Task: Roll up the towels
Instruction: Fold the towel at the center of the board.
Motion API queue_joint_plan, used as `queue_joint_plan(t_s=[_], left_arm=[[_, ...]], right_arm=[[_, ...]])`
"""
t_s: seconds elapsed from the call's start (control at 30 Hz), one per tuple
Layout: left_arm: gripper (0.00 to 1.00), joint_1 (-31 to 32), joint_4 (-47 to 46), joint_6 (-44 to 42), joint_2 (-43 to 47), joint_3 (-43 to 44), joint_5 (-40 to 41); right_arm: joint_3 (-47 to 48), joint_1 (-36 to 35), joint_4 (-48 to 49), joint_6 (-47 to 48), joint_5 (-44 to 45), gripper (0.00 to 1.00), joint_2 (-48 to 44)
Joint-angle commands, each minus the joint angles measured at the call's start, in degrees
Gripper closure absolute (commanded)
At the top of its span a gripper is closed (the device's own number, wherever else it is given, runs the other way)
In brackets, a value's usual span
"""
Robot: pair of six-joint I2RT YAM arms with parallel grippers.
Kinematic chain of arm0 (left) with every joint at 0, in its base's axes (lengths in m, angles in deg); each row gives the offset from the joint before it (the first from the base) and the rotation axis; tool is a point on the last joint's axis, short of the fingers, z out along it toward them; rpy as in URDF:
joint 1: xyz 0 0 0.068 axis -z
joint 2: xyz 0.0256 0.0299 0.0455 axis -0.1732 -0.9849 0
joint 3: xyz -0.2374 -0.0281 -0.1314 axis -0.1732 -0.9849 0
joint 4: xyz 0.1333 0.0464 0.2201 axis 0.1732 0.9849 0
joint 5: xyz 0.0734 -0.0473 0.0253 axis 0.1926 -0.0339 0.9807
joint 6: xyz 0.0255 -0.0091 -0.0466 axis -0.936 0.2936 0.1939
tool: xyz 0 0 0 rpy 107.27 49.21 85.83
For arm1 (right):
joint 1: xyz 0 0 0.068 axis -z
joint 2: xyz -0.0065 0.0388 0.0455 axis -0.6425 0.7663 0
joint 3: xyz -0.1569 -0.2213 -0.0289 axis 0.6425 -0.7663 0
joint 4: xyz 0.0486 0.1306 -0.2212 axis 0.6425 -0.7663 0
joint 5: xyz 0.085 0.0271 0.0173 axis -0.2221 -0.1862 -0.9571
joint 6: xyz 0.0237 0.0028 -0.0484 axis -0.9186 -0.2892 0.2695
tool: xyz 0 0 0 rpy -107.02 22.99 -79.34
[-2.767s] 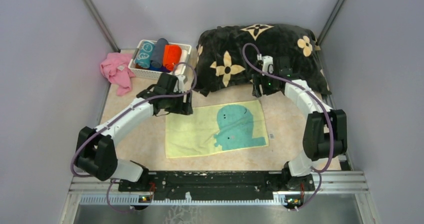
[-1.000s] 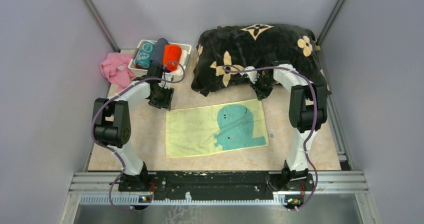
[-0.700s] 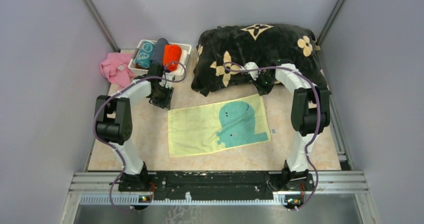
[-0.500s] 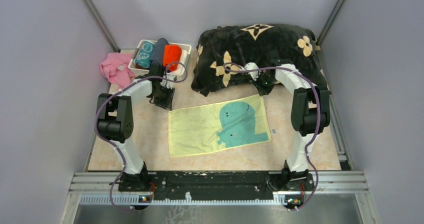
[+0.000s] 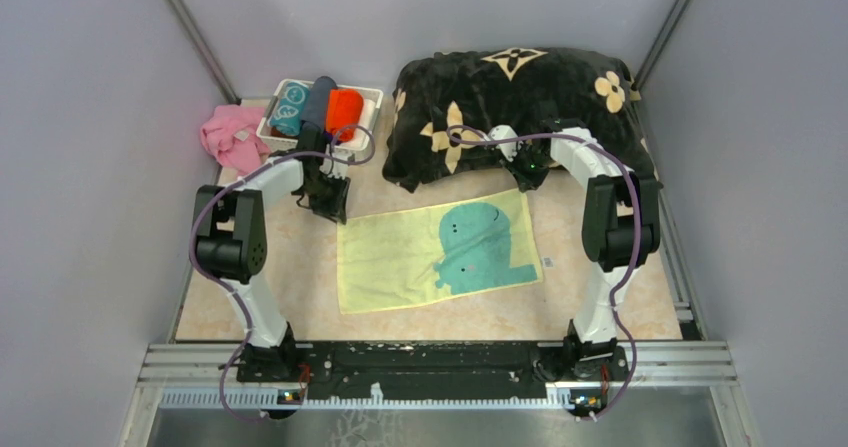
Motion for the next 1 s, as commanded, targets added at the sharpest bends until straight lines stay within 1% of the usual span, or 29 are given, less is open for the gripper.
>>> queue_joint_plan(t_s=[0.0,0.13,0.2,0.4,0.67,0.73,0.83,0.93,0.97], left_arm=[[0.71,-0.3,1.8,-0.8,-2.1,1.3,-1.1],[0.89,-0.4,2.2,-0.7,-2.4,2.6,0.4],[0.99,-0.5,2.5,-0.8,-2.1,3.9,0.4],[1.00,-0.6,0.5,-2.3,0.9,8.4,2.4],[1.00,-1.3,-2.9,-5.0,2.9,13.5,5.5],[1.00,-1.6,-3.5,-5.4,3.7,13.2,6.0],[1.00,-2.1,-5.8,-5.3,6.0,10.5,6.2],[1.00,-2.3,-8.0,-5.2,8.6,8.0,4.6],[1.00,-2.2,-8.2,-5.1,9.4,7.4,4.2]], right_arm=[[0.2,0.1,1.3,-0.3,-0.4,1.00,-1.1],[0.0,-0.1,1.6,-0.4,-0.7,1.00,-1.3],[0.0,-0.1,1.7,-0.4,-1.1,1.00,-1.8],[-0.1,-0.1,5.4,-1.4,-0.9,1.00,-5.9],[-1.6,0.4,10.8,-2.0,6.4,1.00,-10.4],[-2.9,0.5,12.2,-2.1,7.4,1.00,-11.6],[-5.8,0.5,14.5,-2.8,7.6,1.00,-13.6],[-7.8,0.4,15.5,-3.9,6.8,1.00,-14.5],[-8.7,0.3,15.8,-4.2,7.1,1.00,-16.2]])
